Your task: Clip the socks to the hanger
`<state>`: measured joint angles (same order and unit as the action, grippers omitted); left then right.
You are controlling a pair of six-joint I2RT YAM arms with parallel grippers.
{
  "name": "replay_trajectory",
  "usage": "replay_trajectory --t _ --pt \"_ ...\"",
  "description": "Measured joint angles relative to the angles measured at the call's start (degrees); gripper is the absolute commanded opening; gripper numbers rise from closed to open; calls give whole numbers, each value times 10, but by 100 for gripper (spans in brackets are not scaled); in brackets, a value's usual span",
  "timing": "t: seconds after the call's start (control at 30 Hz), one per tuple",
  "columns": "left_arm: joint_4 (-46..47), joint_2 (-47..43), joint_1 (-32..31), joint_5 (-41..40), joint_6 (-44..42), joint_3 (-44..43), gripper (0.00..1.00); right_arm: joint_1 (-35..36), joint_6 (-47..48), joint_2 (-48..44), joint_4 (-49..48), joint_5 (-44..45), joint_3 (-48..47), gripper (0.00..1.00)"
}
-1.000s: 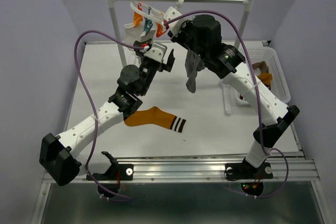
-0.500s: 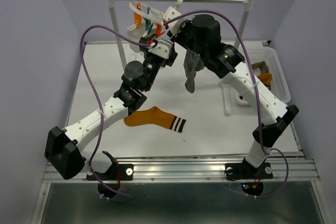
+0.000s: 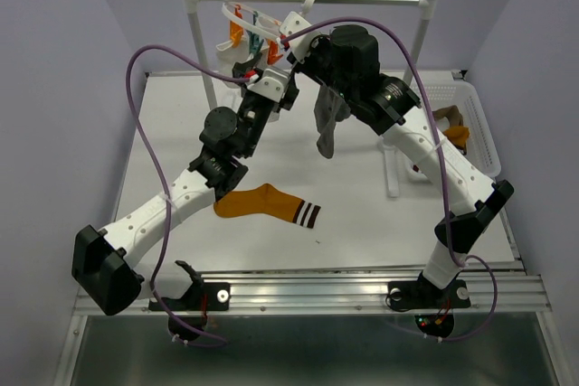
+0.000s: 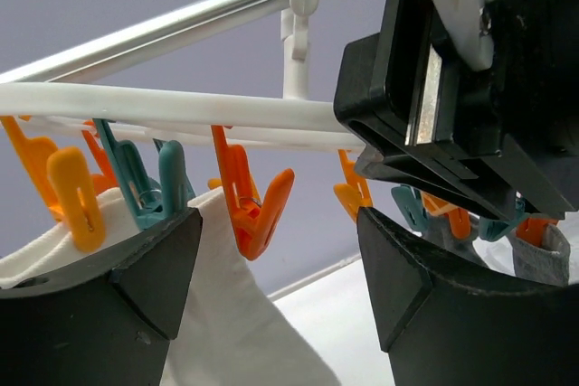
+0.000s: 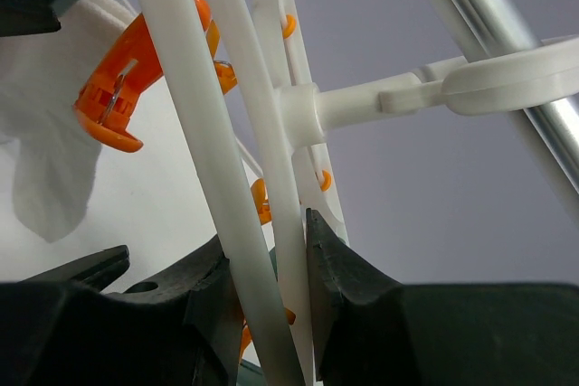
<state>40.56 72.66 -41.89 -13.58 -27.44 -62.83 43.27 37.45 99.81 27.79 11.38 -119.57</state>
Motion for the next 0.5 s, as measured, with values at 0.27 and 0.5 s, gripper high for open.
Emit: replay_trajectory --t 0.27,0.5 --pt "-10 -3 13 21 1 -17 68 0 0 0 0 0 0 22" --pt "-17 0 28 46 3 -29 66 0 0 0 0 -1 0 22"
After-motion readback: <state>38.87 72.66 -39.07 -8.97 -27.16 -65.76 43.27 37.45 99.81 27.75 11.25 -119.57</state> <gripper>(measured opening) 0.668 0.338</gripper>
